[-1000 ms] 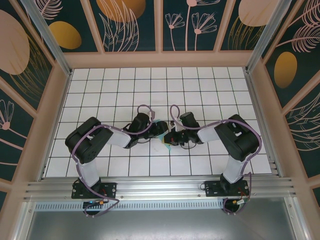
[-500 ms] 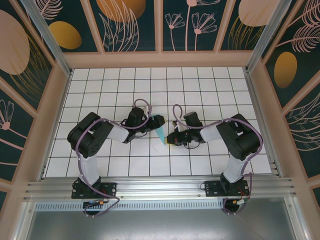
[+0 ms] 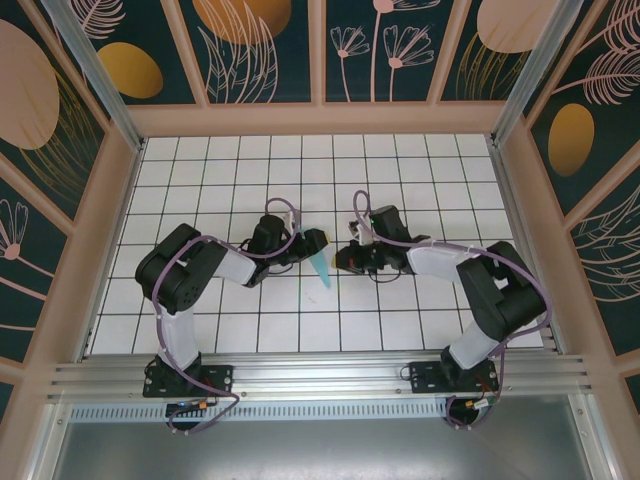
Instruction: Fold a paper plane with a square sheet of paper (pick it up from the middle)
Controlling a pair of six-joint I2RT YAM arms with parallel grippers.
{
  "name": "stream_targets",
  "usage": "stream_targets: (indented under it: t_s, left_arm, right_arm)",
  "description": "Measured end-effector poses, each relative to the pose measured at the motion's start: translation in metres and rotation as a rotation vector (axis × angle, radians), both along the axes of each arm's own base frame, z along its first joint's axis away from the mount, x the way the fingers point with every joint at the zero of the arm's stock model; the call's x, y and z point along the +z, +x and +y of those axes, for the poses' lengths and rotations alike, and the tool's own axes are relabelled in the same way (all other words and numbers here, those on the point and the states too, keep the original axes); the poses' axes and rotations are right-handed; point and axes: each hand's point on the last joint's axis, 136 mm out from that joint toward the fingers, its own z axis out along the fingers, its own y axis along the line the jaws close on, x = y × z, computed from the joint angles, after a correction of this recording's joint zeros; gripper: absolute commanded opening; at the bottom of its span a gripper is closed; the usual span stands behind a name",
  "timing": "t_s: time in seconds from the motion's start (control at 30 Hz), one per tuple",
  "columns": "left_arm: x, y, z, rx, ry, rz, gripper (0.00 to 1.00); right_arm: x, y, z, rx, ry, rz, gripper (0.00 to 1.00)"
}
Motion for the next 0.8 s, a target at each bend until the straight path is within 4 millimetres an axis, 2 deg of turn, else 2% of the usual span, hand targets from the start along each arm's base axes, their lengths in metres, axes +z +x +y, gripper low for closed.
stream_targets:
  t_s: [0.1, 0.27, 0.37, 0.53, 0.8]
  left_arm:
    - [0.0, 0.0, 0.001, 0.014, -0.016, 0.02, 0.6]
    - [0.001, 0.0, 0.001, 0.034, -0.034, 0.047, 0.6]
    - [0.0, 0.0, 0.002, 0.049, -0.043, 0.058, 0.6]
    - [0.001, -0.006, 0.004, 0.069, -0.068, 0.064, 0.61]
    - [0.002, -0.012, 0.004, 0.053, -0.029, 0.065, 0.64]
  right_arm:
    - [0.002, 0.0, 0.017, 0.014, -0.002, -0.003, 0.0]
    - [-0.026, -0.007, 0.034, 0.031, -0.057, 0.059, 0.0]
    - [-0.042, -0.009, 0.033, 0.024, -0.09, 0.089, 0.0]
    - [-0.054, -0.01, 0.03, 0.017, -0.12, 0.107, 0.0]
    - [-0.059, -0.017, 0.022, 0.052, -0.067, 0.062, 0.0]
